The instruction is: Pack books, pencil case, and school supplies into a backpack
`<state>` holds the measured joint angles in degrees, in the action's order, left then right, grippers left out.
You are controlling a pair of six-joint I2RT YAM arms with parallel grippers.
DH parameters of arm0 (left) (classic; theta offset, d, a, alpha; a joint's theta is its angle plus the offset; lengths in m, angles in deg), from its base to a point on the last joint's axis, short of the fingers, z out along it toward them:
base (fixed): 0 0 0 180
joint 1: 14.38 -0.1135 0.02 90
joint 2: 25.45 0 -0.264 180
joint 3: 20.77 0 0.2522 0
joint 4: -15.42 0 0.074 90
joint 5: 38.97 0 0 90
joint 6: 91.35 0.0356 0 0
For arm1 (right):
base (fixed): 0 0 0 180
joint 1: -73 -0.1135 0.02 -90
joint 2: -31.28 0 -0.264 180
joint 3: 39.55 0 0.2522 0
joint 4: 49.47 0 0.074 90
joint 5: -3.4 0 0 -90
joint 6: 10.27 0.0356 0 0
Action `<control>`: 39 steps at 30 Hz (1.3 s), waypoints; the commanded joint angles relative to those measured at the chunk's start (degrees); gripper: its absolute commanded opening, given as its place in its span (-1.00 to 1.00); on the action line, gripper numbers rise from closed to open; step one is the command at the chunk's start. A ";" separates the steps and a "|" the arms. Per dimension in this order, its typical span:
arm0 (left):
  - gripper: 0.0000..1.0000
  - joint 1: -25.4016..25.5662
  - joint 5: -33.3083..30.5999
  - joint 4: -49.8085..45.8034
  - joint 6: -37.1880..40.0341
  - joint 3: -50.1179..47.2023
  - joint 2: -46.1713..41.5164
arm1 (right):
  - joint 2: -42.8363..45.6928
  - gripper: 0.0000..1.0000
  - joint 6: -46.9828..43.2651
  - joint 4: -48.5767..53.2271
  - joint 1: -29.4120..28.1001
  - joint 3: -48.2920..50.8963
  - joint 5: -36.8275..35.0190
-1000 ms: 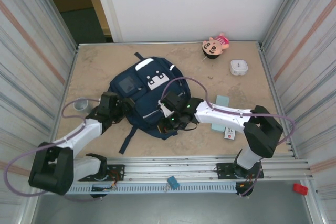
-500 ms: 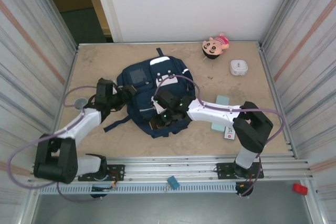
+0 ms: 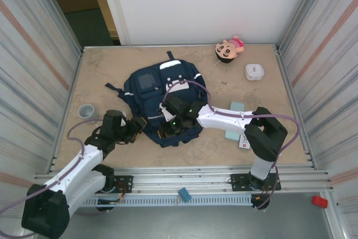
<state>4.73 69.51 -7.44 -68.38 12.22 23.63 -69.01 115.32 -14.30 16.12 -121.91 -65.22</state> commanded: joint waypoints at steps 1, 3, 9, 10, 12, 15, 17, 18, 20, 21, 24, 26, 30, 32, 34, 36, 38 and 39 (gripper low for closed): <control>-0.10 0.22 -0.26 5.57 -2.81 -1.38 2.42 | -0.52 -1.00 -0.34 -1.26 -0.16 -2.33 2.34; -0.25 0.25 -0.14 8.18 -2.22 -1.15 4.76 | -0.28 -1.00 -0.35 -1.06 -0.25 -2.23 2.42; -0.71 0.05 -0.20 9.19 1.53 1.67 10.89 | 1.64 -1.00 -1.01 0.51 0.27 -1.02 2.00; -0.81 -0.18 -0.45 8.98 2.01 1.88 11.25 | 2.28 -1.00 -1.21 1.00 0.60 -0.54 1.67; -0.94 -1.02 -0.62 8.16 3.26 2.16 11.31 | 3.48 -1.00 -1.61 2.34 1.60 0.75 0.91; -1.00 -3.26 -0.94 4.88 6.07 2.83 10.15 | 5.89 -1.00 -2.31 4.18 4.42 3.84 0.37; -1.00 -5.11 -0.73 2.98 7.63 3.10 8.72 | 7.23 -1.00 -3.08 5.33 6.84 6.06 0.32; -1.00 -6.01 -0.64 1.76 8.76 3.39 7.77 | 7.84 -1.00 -3.60 6.16 8.21 6.90 0.24; -1.00 -7.59 -0.72 -0.81 10.63 4.12 6.13 | 8.57 -1.00 -4.98 8.20 10.48 7.88 -0.43; -1.00 -8.24 -0.80 -2.10 11.60 4.48 5.35 | 9.10 -1.00 -5.83 9.02 11.68 8.17 -0.79; -1.00 -9.76 -0.99 -4.61 13.37 4.95 3.21 | 10.61 -1.00 -7.60 10.88 14.77 8.61 -1.47; -1.00 -10.43 -0.90 -5.13 14.24 4.94 2.38 | 11.64 -1.00 -8.45 11.67 16.33 8.68 -1.85; -1.00 -10.61 -1.11 -6.10 16.02 5.70 2.33 | 13.78 -1.00 -9.65 12.94 18.07 8.44 -2.23; -1.00 -10.64 -1.02 -6.28 16.86 6.26 2.57 | 15.09 -1.00 -10.49 13.00 18.06 8.04 -1.83; -0.94 -10.75 -0.41 -6.38 18.35 7.50 2.93 | 16.53 -1.00 -11.27 12.33 17.77 7.48 -0.39; -0.66 -10.65 0.77 -6.73 20.69 9.45 3.28 | 17.32 -1.00 -11.71 11.07 17.00 6.92 1.32; -0.24 -10.51 1.51 -7.62 23.58 11.62 3.31 | 17.31 -1.00 -12.37 10.50 15.85 5.61 2.24; -0.03 -10.20 1.60 -8.10 25.48 12.94 2.96 | 17.15 -1.00 -12.92 10.78 15.01 4.79 2.24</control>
<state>-5.06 71.95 -14.24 -49.32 20.70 27.24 -53.69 105.09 -4.70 32.32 -114.15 -63.38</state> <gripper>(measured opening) 0.410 0.071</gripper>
